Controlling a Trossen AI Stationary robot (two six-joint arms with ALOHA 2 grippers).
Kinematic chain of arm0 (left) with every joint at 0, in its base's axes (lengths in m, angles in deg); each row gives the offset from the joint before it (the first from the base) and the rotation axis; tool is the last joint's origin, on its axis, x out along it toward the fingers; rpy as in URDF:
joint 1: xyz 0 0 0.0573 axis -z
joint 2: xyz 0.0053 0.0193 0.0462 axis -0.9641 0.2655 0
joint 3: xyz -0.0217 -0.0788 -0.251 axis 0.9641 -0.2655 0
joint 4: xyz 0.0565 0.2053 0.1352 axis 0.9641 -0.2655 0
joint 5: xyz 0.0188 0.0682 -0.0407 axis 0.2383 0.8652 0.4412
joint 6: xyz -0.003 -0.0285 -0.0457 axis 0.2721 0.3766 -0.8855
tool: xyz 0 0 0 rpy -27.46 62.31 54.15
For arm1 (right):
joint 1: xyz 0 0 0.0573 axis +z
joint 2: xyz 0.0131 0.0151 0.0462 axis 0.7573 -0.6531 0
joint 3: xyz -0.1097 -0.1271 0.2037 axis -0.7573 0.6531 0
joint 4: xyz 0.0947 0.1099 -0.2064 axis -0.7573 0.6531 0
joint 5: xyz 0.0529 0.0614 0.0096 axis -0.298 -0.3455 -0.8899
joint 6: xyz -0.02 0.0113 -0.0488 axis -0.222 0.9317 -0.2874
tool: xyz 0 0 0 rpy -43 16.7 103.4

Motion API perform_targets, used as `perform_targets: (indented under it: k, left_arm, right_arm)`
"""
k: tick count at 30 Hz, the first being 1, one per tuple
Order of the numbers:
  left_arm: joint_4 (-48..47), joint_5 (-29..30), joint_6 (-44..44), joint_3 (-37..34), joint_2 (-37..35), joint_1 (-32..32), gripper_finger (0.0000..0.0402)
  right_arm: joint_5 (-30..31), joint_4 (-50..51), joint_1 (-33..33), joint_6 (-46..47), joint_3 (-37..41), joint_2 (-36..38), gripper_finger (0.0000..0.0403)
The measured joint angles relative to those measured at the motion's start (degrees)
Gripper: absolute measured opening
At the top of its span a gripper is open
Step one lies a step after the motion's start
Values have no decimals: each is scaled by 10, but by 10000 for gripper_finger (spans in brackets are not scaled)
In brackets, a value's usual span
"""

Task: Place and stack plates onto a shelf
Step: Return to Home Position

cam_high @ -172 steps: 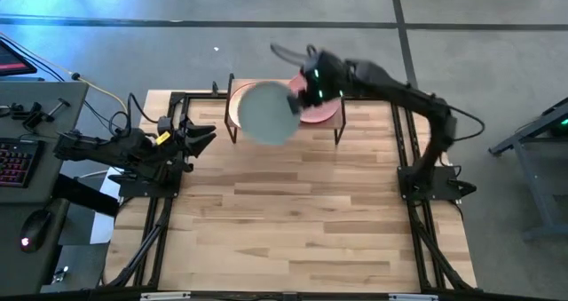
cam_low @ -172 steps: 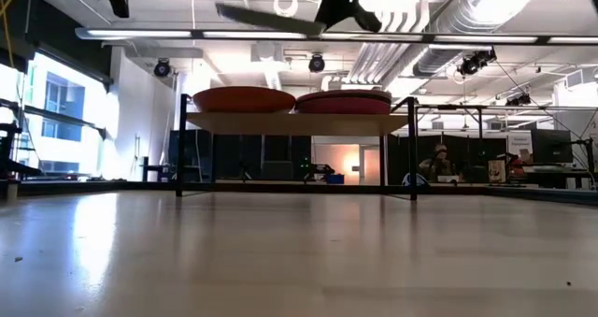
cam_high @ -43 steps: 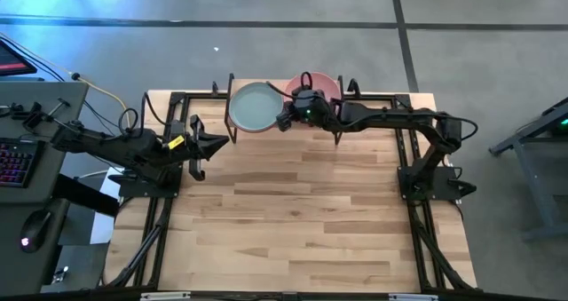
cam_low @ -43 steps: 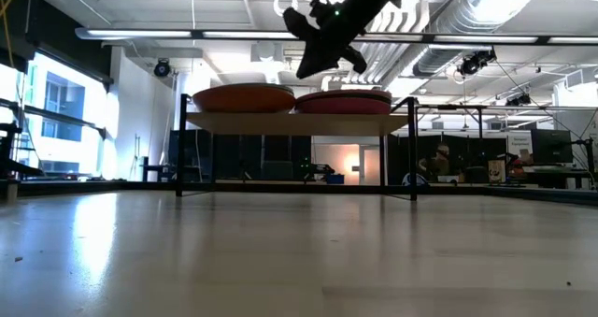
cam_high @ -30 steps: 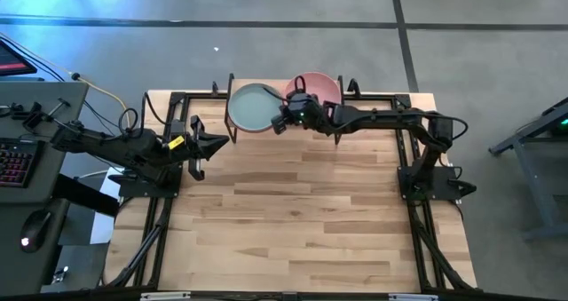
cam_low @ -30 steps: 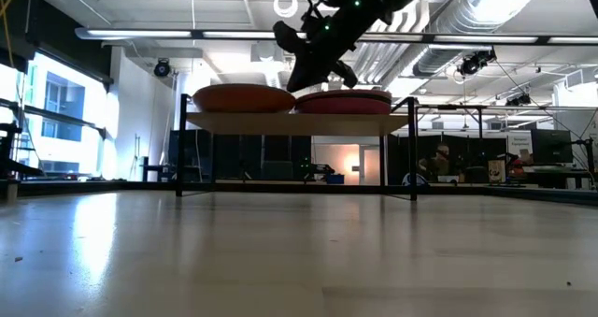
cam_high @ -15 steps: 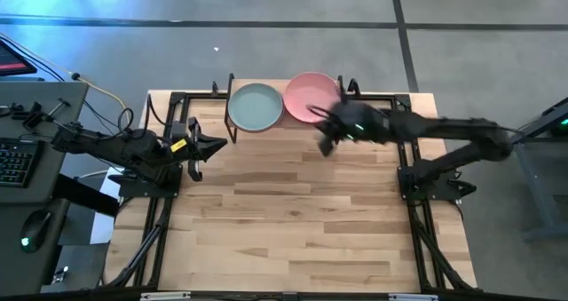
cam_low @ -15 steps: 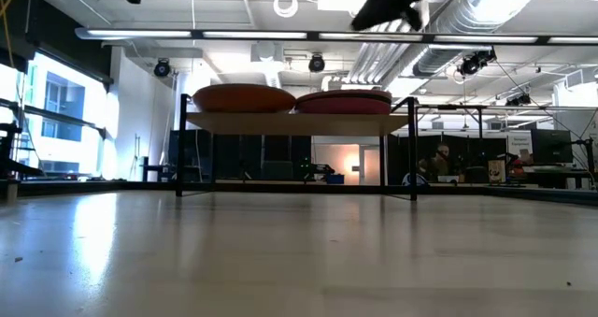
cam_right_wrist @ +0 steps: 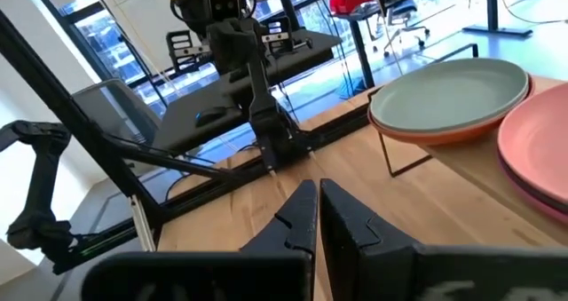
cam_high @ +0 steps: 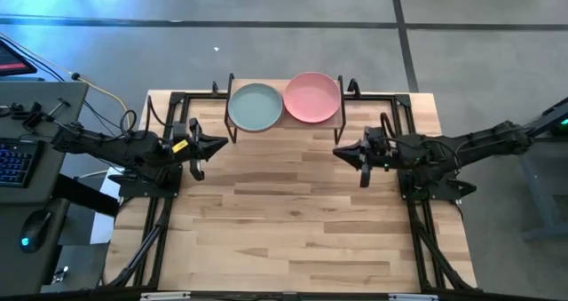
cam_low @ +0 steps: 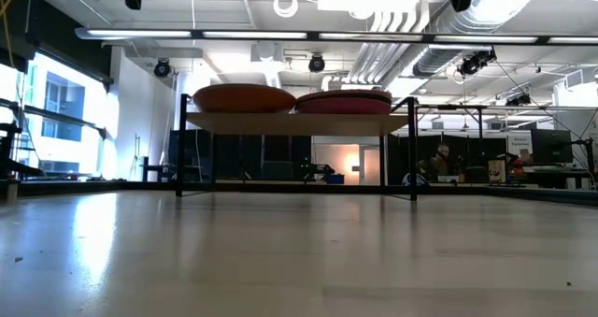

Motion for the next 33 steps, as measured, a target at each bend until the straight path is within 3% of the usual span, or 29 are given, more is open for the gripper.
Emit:
perform_targets:
  k: [5, 10, 14, 21, 30, 33]
  left_arm:
    - [-24, -11, 17, 0, 0, -2, 0]
    - [-19, -124, 40, -19, -12, -58, 0]
    - [-5, -183, -5, -78, -48, -119, 0]
    - [156, -144, -32, -221, -131, -107, 0]
    - [130, -141, -46, -298, -220, -76, 0]
    - [82, -143, -50, -302, -248, -76, 0]
  right_arm:
    - [-8, -10, 0, -10, -1, 1, 0]
    - [-8, -23, 0, 0, -1, 1, 0]
    - [-9, -31, 0, 7, -2, 1, 0]
    - [-10, -31, 0, 28, -2, 1, 0]
    - [-10, -31, -1, 63, -2, 4, 0]
    - [-13, -29, 4, 71, -2, 8, 0]
